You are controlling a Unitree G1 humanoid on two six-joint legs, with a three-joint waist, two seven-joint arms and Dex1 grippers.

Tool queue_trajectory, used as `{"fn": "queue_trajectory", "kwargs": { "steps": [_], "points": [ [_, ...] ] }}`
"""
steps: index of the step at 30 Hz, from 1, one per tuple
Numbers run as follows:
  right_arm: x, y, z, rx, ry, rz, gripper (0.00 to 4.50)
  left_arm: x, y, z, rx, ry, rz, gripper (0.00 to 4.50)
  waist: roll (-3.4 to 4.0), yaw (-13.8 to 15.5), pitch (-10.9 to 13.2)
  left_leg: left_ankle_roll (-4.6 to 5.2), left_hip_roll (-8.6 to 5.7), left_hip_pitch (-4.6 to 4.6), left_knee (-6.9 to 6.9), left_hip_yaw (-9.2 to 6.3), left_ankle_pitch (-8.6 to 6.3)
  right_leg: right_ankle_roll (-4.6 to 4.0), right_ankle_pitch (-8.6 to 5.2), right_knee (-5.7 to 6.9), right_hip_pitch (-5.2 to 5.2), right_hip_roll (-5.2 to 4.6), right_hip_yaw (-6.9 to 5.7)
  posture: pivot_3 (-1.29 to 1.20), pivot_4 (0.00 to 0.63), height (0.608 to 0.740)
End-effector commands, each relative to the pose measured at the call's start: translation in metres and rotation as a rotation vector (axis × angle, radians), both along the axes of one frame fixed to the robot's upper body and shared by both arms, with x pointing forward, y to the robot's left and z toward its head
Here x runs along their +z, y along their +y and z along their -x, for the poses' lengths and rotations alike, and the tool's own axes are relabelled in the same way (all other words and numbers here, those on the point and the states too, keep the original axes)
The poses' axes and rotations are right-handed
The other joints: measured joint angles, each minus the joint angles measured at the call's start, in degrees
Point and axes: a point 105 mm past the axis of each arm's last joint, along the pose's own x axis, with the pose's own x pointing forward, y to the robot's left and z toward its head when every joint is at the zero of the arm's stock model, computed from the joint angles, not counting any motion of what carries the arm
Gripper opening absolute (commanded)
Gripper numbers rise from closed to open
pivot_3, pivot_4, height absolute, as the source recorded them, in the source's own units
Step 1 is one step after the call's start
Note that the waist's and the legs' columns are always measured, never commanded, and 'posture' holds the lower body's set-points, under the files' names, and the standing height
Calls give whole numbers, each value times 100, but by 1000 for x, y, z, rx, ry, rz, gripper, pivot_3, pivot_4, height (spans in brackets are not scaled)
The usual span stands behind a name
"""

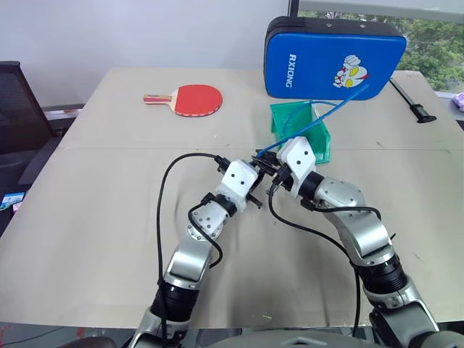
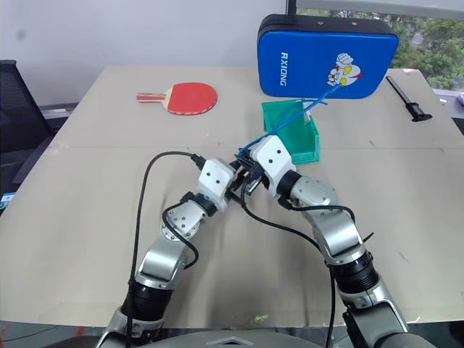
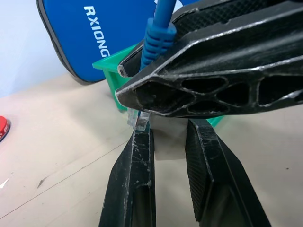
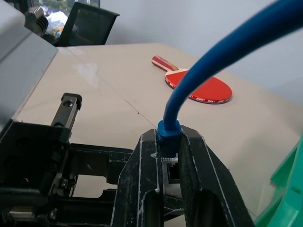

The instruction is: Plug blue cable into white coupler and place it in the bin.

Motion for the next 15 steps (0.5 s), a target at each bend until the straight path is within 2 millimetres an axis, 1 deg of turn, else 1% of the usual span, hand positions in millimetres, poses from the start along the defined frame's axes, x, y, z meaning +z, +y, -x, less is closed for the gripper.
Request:
{"fn": "queue_trajectory", "kwargs": {
  "steps": [1, 4, 7, 15],
  "points": [
    [18, -6, 1, -21, -71, -70, 0, 17, 2, 1, 0, -52, 34, 288, 0, -1, 0, 0, 0, 0, 0, 0, 0, 0, 0, 0, 0, 0, 0, 0, 150, 740],
    [25, -7, 1, -25, -96, -102, 0, 16, 2, 1, -2, -44, 36, 288, 0, 0, 0, 0, 0, 0, 0, 0, 0, 0, 0, 1, 0, 2, -1, 0, 150, 740],
    [26, -9, 1, -28, -103, -103, 0, 16, 2, 1, -3, -40, 37, 288, 0, -1, 0, 0, 0, 0, 0, 0, 0, 0, 0, 0, 0, 1, -1, 0, 150, 740],
    [6, -7, 4, -5, -46, -23, 0, 16, 1, 1, -3, -47, 32, 288, 0, 1, 0, 0, -1, 0, 0, 1, 0, 0, 0, 0, 0, 0, 1, 0, 150, 740]
  ]
}}
